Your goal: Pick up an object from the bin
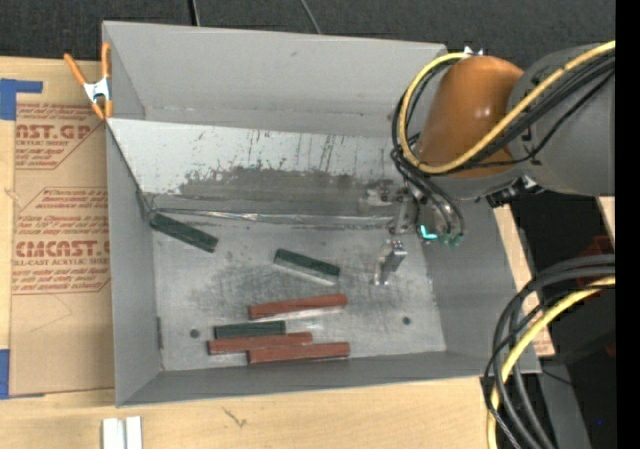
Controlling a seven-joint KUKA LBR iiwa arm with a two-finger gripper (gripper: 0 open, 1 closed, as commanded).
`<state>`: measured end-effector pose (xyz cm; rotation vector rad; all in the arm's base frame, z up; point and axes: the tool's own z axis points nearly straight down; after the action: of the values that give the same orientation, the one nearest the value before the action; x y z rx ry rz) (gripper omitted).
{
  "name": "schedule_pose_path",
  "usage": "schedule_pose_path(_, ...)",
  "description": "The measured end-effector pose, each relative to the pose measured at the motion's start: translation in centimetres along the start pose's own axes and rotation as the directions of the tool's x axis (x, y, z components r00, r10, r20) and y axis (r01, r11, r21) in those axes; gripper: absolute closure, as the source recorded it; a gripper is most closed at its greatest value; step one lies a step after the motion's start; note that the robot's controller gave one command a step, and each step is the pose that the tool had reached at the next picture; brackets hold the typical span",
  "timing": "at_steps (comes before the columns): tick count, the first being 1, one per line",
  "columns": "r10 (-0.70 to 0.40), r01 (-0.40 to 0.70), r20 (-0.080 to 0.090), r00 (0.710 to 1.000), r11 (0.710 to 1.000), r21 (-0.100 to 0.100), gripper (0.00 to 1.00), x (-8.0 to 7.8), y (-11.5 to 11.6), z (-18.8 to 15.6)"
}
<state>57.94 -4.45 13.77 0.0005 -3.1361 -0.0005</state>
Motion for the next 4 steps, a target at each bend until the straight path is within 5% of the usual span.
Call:
schedule_pose_path(1, -0.001, 0.001, 0.007, 1.0, 1.0, 0.001, 0.0, -0.2, 0.0, -0.4)
schedule_pose_path(2, 0.063, -0.063, 0.005, 0.998, 0.998, -0.003, 0.0, -0.5, 7.5, 1.9)
schedule_pose_path(3, -0.034, 0.034, 0.011, 0.999, 0.999, 0.001, 0.0, -1.0, 5.4, -1.0)
schedule_pose_path(4, 0.113, -0.113, 0.007, 0.994, 0.994, -0.001, 0.0, 0.4, 8.7, 1.3)
